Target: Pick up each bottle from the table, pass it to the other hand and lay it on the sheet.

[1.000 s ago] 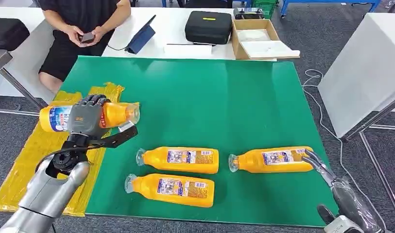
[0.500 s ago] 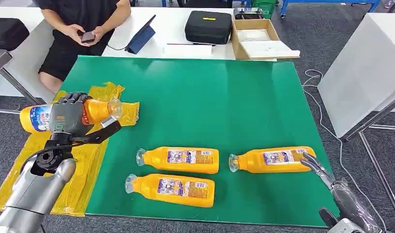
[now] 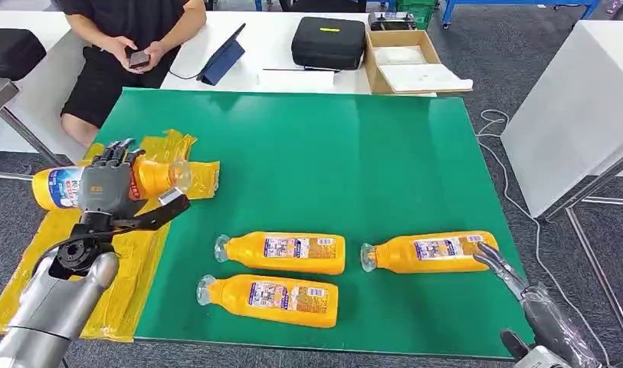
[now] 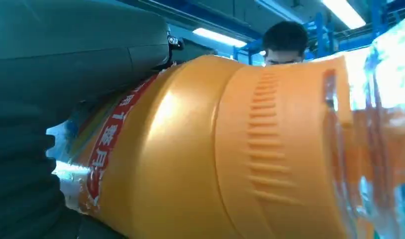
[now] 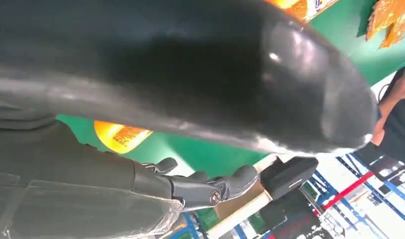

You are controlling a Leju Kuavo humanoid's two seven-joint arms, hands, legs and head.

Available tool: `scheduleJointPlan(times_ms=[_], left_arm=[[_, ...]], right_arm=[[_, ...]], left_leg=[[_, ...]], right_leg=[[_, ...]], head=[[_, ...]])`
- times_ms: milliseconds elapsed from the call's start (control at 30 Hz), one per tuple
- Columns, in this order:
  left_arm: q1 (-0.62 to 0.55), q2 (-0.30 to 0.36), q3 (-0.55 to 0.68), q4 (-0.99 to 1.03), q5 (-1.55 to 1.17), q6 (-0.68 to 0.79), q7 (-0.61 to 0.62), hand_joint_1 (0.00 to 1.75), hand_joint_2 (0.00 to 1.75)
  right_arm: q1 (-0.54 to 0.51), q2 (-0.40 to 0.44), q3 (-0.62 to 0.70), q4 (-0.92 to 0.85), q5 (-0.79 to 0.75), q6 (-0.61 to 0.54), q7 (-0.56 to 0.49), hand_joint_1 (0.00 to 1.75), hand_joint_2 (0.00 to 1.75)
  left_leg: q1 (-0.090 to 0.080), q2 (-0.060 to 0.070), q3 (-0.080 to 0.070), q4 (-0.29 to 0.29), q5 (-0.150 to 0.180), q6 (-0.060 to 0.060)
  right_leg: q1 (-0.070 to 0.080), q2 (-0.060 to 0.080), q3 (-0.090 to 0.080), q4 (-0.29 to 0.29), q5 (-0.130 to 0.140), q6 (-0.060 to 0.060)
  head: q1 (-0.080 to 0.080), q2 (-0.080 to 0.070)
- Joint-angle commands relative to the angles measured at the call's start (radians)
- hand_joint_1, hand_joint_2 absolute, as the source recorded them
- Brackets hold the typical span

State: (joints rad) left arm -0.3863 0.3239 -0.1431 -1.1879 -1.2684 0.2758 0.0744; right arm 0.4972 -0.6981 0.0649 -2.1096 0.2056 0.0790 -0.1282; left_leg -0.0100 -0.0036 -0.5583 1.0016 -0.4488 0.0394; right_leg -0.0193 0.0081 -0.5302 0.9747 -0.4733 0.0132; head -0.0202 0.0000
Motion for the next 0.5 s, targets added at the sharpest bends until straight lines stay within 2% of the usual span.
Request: scheduleJointPlan(times_ms=[33,133,200,233,267,500], left_arm=[[-0.096,-0.050,-0.025,0.286,0.007,0.072,-0.036,0.42,1.75],[-0.113,-0.058,-0.027,0.358,0.018,0.101,-0.053,0.38,1.75],[-0.129,-0.059,-0.037,0.419,0.031,0.117,-0.064,0.02,1.75],[-0.131,-0.057,-0.039,0.428,0.031,0.120,-0.068,0.00,1.75],[-0.142,-0.058,-0.040,0.463,0.049,0.121,-0.086,0.00,0.00],[-0.170,-0.057,-0.071,0.507,0.028,0.102,-0.068,0.00,0.00]], right_arm=[[0.027,0.002,0.026,-0.010,-0.009,-0.019,0.009,0.00,0.00],[0.039,-0.002,0.032,-0.015,-0.008,-0.029,0.008,0.00,0.00],[0.049,-0.013,0.039,-0.016,-0.010,-0.045,0.012,0.00,0.00],[0.051,-0.015,0.037,-0.016,-0.010,-0.048,0.013,0.00,0.00],[0.063,-0.027,0.031,-0.019,-0.016,-0.059,0.012,0.00,0.00],[0.082,-0.043,0.023,-0.029,-0.024,-0.072,0.010,0.00,0.00]], left_leg=[[0.001,-0.004,0.001,-0.001,0.001,-0.004],[0.001,-0.004,0.000,0.000,0.001,-0.003],[0.001,-0.004,0.001,-0.001,0.001,-0.003],[0.000,-0.003,0.001,-0.001,0.001,-0.002],[0.001,-0.003,0.001,-0.001,0.001,-0.003],[0.000,-0.003,0.000,0.000,0.001,-0.002]], right_leg=[[0.001,-0.005,0.002,-0.002,0.001,-0.002],[0.001,-0.005,0.002,-0.001,0.000,-0.001],[0.001,-0.004,0.002,-0.002,0.000,-0.001],[0.000,-0.003,0.002,-0.001,0.000,-0.001],[0.001,-0.004,0.002,-0.002,0.000,-0.002],[0.000,-0.004,0.001,0.000,0.000,-0.001]], head=[[0.000,0.000],[0.000,0.000],[0.000,0.000],[0.000,0.000],[0.000,0.000],[0.000,0.000]])
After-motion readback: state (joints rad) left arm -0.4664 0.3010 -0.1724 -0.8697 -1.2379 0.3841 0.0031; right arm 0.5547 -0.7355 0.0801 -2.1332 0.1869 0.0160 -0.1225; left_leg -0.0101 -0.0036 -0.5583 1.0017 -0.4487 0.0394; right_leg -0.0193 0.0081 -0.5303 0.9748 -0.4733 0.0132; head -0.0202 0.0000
